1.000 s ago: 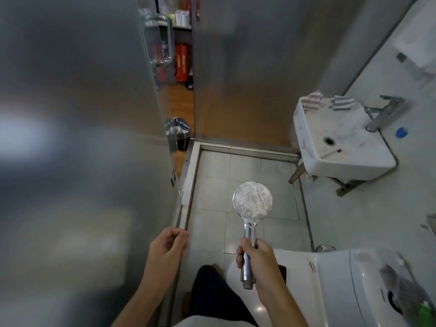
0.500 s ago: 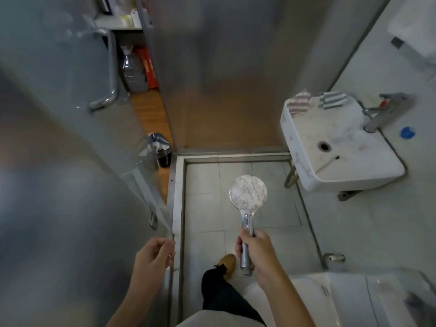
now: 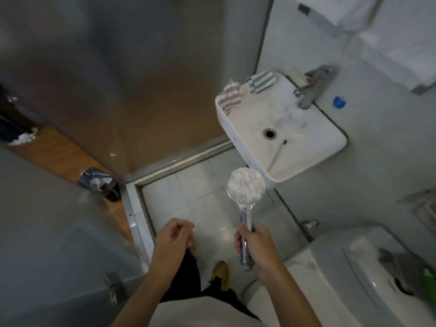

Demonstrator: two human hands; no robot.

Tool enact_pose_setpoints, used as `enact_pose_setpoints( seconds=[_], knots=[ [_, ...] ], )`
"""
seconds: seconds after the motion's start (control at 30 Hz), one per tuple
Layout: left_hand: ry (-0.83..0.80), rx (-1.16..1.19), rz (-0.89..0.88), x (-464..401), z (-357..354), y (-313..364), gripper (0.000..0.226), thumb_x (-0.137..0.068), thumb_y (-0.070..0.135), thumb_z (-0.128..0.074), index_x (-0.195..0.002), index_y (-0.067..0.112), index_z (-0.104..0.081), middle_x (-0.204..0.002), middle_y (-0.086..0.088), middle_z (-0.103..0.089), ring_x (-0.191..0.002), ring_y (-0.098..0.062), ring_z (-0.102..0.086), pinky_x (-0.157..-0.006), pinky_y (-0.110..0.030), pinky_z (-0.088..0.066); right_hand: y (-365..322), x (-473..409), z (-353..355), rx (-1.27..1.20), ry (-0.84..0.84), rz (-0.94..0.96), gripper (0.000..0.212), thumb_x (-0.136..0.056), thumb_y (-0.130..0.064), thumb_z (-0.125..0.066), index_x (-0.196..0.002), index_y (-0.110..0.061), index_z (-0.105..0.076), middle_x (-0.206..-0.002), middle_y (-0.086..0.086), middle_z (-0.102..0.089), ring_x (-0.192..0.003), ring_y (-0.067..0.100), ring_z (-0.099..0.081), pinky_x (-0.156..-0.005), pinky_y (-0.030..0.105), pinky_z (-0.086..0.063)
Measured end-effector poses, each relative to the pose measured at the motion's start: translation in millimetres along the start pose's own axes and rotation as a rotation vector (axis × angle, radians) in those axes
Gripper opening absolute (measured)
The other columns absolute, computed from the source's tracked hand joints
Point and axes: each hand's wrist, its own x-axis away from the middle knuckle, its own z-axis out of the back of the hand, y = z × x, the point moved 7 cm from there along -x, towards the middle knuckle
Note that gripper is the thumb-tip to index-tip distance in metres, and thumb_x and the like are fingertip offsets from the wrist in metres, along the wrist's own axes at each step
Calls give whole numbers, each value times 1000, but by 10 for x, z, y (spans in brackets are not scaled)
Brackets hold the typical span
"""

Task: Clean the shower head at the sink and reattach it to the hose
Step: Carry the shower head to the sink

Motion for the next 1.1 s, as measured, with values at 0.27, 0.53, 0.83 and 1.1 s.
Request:
enact_pose_setpoints(
  seconds=[0.27,0.53,0.83,1.1],
  knots=[
    [-299,-167,-33,-1094,-789,588,18,-94,13,-57,-81,7,-66,-70,-6,-66,-56,-11,-55,-59,-25,-48,-591,-502,214,-133,196,-8,20,-98,-13,-50,-81,-6,-58,-65,7,-61,-57,18,-57,-61,33,-49],
    [-525,-336,-3,-2344,-1274,1177,14,-92,20,-59,-84,9,-64,-75,-5,-68,-63,-15,-60,-65,-32,-50,-1415,-1286,-126,-366,341,-46,23,-99,-11,-49,-78,-6,-58,-58,6,-59,-51,18,-53,-57,33,-46],
    [-890,-416,238,-2695,-1889,1281,33,-97,28,-50,-78,7,-67,-72,-14,-65,-60,-17,-62,-55,-25,-47,-1822,-1614,-496,-465,515,-53,16,-105,-25,-41,-111,-22,-56,-85,10,-69,-65,14,-66,-56,27,-53],
    [-1003,-580,164,-2887,-2173,1279,37,-100,42,-42,-100,13,-64,-87,-1,-69,-80,-10,-66,-59,-21,-49,-1923,-1821,-492,-337,407,-134,28,-106,-40,-30,-119,-29,-53,-101,9,-69,-79,16,-68,-60,24,-53]
  ],
)
